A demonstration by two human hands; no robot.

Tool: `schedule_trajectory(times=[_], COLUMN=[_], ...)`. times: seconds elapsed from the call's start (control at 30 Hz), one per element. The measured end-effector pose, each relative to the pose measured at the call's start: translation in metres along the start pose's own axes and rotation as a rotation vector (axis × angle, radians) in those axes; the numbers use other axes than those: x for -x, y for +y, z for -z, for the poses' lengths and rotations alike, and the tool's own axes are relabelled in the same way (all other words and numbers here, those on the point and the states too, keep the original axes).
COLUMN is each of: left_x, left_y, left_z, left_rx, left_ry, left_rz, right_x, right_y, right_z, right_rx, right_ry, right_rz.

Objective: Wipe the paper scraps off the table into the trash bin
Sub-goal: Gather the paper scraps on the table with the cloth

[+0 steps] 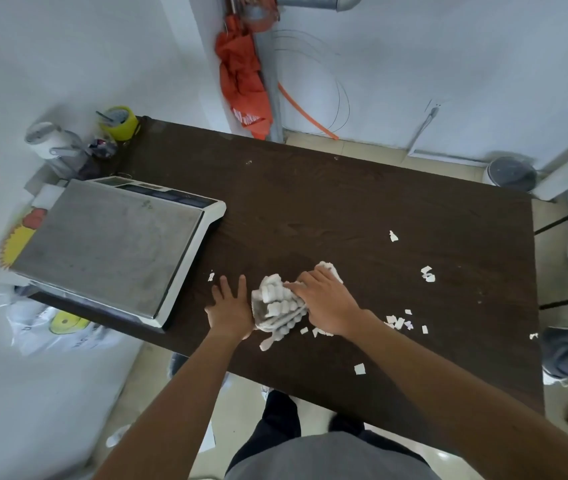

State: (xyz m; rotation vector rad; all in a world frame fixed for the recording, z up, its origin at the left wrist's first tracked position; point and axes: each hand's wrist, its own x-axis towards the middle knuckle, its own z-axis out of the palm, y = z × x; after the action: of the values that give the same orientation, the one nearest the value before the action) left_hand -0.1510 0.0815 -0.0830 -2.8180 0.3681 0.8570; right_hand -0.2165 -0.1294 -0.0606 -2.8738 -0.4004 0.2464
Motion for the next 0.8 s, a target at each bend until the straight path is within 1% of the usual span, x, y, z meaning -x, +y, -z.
schedule_trajectory(times=[0.2,0.27,0.37,0.53,0.67,0.8], left_x=[0.002,0.004,0.008,0.013,0.013,0.014], left_y=[0.005,0.011,0.022,0.039,0.059,0.088], left_z=[0.006,0.011,0.014,0.026,0.042,0.049], left_rx=[-0.053,-0.07,-0.104,-0.211,-0.188,-0.2], left_ry=[-0.049,-0.073,-0.062,-0.031,-0.003,-0.022], left_rz=[0.02,0.026,0.007,-0.035,-0.148,-0.271], right_x=[0.021,0.036,0.06,0.092,0.1,0.102], right_y=[0.009,0.017,0.033,0.066,0.08,0.091], right_z=[-0.005,-0.007,-0.012,-0.006,0.014,0.036], right_rx=[0.004,0.016,0.05,0.137,0.115,0.074], right_ry=[-0.043,-0.032,-0.014,-0.094,-0.106,-0.007], right_rz=[0.035,0.025,-0.009,-0.059,-0.146,-0.254])
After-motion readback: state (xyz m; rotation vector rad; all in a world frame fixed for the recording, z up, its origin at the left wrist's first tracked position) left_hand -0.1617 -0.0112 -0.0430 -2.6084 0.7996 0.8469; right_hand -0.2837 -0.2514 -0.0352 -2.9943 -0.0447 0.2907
